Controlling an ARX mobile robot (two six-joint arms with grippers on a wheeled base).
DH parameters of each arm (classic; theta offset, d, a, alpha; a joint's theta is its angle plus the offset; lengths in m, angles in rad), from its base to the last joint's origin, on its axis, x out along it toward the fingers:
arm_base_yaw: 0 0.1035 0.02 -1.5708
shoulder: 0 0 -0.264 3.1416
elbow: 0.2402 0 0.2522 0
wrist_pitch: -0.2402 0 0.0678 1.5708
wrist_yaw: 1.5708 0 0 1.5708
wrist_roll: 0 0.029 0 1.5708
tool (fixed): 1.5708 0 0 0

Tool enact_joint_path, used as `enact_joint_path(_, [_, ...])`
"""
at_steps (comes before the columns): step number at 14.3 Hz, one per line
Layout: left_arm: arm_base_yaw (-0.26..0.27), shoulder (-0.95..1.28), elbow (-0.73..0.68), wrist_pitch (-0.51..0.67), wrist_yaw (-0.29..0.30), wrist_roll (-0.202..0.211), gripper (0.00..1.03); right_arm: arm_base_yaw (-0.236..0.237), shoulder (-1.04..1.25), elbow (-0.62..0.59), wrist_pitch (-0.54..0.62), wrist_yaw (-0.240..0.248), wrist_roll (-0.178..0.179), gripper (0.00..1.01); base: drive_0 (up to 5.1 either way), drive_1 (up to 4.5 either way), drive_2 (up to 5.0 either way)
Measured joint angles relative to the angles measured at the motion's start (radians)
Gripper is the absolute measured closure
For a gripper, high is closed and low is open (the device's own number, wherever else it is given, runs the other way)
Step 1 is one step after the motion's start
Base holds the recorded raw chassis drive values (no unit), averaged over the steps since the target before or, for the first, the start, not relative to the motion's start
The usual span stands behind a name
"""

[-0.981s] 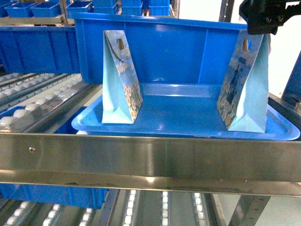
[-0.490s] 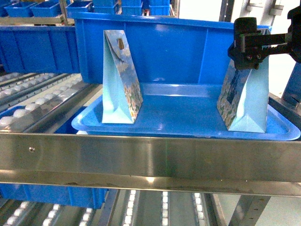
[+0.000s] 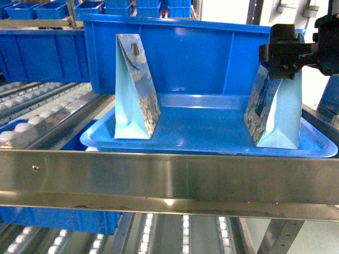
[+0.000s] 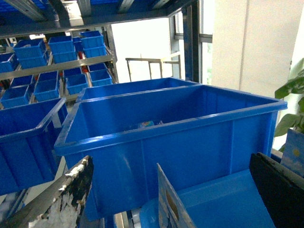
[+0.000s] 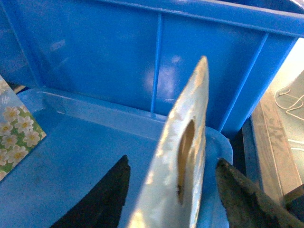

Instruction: Move flower gift bag to table near conveyor

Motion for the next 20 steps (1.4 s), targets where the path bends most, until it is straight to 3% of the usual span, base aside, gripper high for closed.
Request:
enact_joint_path(5, [0.0, 0.0, 0.0, 0.0, 0.0, 0.0, 0.05, 0.04, -0.014, -0.065, 0.063, -0.002, 0.002, 1.0, 0.0, 0.0, 0.0])
enact_joint_path(7, [0.0, 0.0, 0.0, 0.0, 0.0, 0.0, 0.05, 0.046, -0.033, -0.096, 0.095, 0.008, 0.002, 0.99, 0.0, 0.0, 0.0])
enact_joint_path(11, [0.0, 0.0, 0.0, 0.0, 0.0, 0.0, 0.05, 0.061, -0.114, -0.18, 0.184, 0.078, -0.029, 0.99, 0.0, 0.0, 0.0])
enact_joint_path(16, [0.0, 0.0, 0.0, 0.0, 0.0, 0.0, 0.05, 0.078, -0.382, -0.297, 0.218, 0.099, -0.055, 0.99, 0.0, 0.0, 0.0])
enact_joint_path(18, [0.0, 0.0, 0.0, 0.0, 0.0, 0.0, 0.05, 0.06, -0.532, -0.382, 0.213, 0.099, -0.058, 0.99, 0.0, 0.0, 0.0])
enact_joint_path(20, [0.0, 0.0, 0.0, 0.0, 0.0, 0.0, 0.05, 0.012, -0.719, -0.471, 0.147, 0.09, -0.058, 0.99, 0.0, 0.0, 0.0])
